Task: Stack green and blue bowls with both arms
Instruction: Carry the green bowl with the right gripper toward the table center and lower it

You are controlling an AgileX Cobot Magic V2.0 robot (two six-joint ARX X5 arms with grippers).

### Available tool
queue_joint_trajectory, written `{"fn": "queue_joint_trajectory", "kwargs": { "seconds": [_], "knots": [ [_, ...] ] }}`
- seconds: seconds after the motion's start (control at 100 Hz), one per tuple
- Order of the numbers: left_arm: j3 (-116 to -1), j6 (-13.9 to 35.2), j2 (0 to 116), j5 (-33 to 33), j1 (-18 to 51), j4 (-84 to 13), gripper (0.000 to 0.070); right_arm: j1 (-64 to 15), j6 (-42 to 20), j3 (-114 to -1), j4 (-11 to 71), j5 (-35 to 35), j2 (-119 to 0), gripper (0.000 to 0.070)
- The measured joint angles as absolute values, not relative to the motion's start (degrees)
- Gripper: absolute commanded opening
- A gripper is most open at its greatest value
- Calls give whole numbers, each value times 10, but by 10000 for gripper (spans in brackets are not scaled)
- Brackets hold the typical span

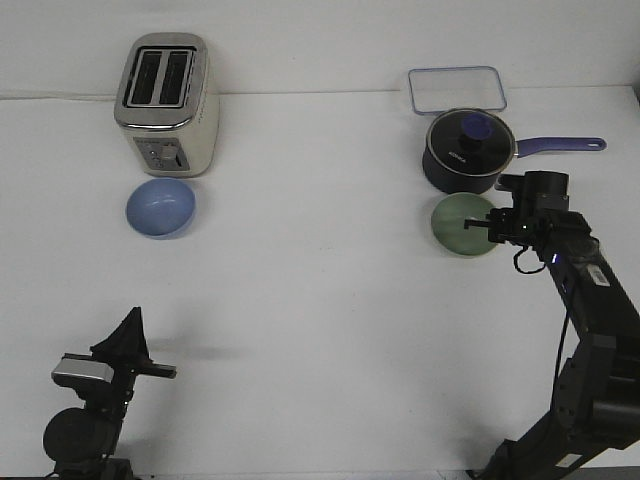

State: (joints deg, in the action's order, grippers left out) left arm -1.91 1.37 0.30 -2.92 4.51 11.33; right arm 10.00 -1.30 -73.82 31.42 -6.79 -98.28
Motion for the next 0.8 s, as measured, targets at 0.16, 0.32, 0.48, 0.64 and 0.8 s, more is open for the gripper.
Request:
{"fn": "queue_joint_trajectory", "kwargs": {
  "seconds": [0.16,0.32,0.48,0.64,0.8],
  "knots": [
    [-19,14,3,-29,45,113,12,88,-24,-737,342,-118,-914,0],
    [-19,14,3,-29,45,113,12,43,-39,-738,380,-149,-833,0],
    [-19,14,3,-29,45,113,12,-34,-46,-738,436,-158,-795,0],
    [-19,14,3,-29,45,113,12,-135,-48,-728,448,-163,-792,0],
    [-19,14,3,-29,45,113,12,-222,-73,-683,398,-148,-794,0]
  ]
}}
